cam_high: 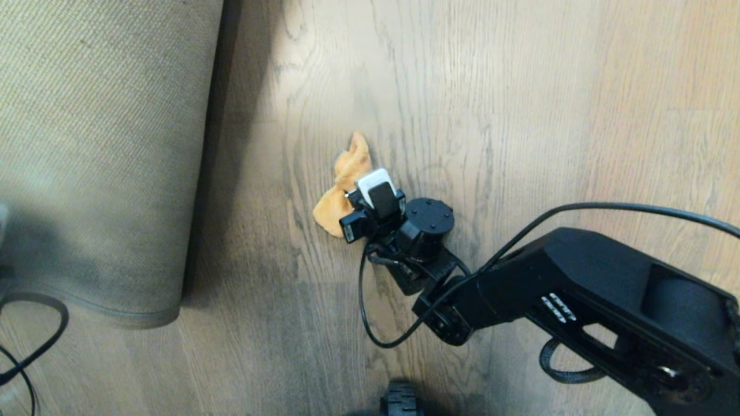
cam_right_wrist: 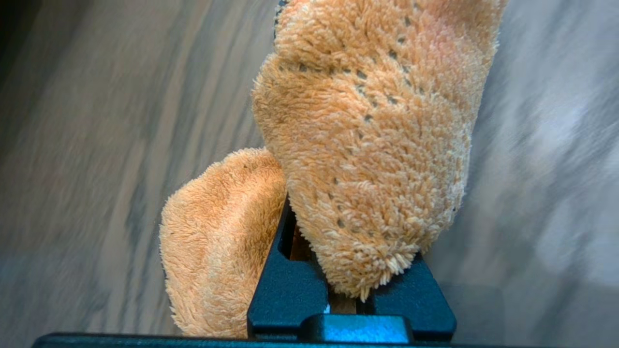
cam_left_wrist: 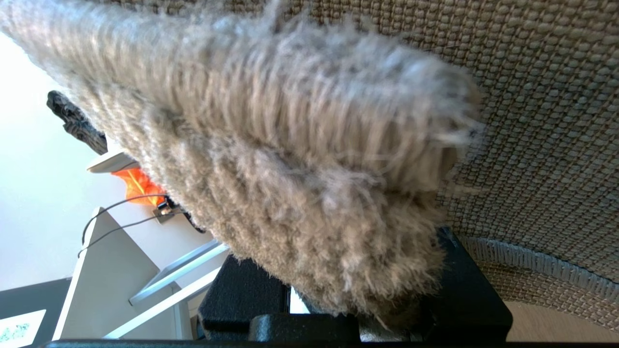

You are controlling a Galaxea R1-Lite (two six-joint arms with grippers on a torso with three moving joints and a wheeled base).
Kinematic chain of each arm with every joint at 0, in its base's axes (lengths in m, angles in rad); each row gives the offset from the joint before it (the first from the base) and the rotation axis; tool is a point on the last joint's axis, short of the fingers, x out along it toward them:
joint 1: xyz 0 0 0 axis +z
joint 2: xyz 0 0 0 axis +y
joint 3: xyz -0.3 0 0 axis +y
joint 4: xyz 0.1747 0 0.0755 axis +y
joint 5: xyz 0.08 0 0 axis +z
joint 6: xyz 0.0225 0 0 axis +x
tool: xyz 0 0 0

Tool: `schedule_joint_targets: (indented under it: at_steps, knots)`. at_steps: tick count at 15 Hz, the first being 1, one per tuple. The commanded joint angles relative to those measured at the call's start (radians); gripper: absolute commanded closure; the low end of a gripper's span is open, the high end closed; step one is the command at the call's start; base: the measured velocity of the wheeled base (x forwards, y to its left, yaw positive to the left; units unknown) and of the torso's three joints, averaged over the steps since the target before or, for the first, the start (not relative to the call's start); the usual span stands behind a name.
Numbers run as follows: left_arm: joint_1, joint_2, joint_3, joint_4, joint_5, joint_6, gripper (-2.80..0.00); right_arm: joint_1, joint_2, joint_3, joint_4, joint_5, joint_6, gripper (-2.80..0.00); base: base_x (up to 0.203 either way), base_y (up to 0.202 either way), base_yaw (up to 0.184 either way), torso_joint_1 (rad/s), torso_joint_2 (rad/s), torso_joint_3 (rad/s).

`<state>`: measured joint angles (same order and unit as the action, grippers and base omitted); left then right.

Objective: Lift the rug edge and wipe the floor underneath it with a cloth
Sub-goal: Wipe the floor under the carpet with a rag

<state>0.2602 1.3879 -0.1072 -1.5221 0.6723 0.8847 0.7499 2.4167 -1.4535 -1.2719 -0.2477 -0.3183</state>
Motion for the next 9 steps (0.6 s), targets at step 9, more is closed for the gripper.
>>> schedule_joint_targets:
  at_steps: [9]
  knots:
    - [0.001, 0.000, 0.000, -0.048, 0.003, 0.005, 0.00, -0.133, -0.093, -0.019, 0.025, -0.001, -0.002, 0.00, 0.000, 0.000, 0.000, 0.000, 0.00, 0.000]
